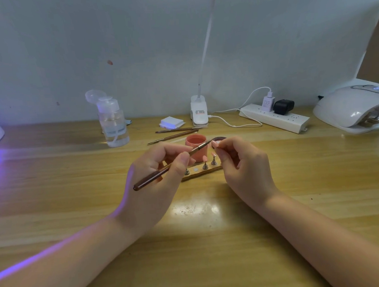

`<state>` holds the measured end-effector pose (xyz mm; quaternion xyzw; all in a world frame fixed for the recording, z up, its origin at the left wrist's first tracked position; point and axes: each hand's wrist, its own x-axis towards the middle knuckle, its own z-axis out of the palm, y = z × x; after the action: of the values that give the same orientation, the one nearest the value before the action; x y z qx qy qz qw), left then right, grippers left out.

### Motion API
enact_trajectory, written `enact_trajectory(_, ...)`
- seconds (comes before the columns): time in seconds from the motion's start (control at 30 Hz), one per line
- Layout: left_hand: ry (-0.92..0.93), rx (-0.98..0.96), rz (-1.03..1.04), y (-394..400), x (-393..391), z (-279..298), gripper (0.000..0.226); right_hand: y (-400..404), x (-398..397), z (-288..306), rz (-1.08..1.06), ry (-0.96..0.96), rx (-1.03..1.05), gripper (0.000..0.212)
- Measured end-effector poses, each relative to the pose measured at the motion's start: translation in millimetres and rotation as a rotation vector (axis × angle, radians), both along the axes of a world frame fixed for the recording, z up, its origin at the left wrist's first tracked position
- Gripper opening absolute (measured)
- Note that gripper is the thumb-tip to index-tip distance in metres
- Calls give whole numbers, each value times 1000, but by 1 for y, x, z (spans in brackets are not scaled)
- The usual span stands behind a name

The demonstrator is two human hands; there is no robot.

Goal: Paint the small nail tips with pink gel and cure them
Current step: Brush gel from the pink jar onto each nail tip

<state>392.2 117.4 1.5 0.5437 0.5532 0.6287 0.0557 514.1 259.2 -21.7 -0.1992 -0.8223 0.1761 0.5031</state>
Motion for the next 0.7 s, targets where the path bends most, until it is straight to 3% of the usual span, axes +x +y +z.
enact_trajectory(0.17, -57, -28, 85, 7, -11, -7, 13, 0, 1, 2, -15, 55, -141, 4)
enact_trajectory(0.43, -372, -48, 91, 24, -24, -18, 12, -10, -1, 13, 10, 148, -392, 10)
enact_trajectory(0.57, -496, -62, 72, 26, -26, -21, 15, -19, -6, 15, 53, 83, -402, 8)
enact_trajectory(0.7, -476, -76, 62, 25, -24, -22, 17, -24, -12, 12, 62, -31, -376, 4)
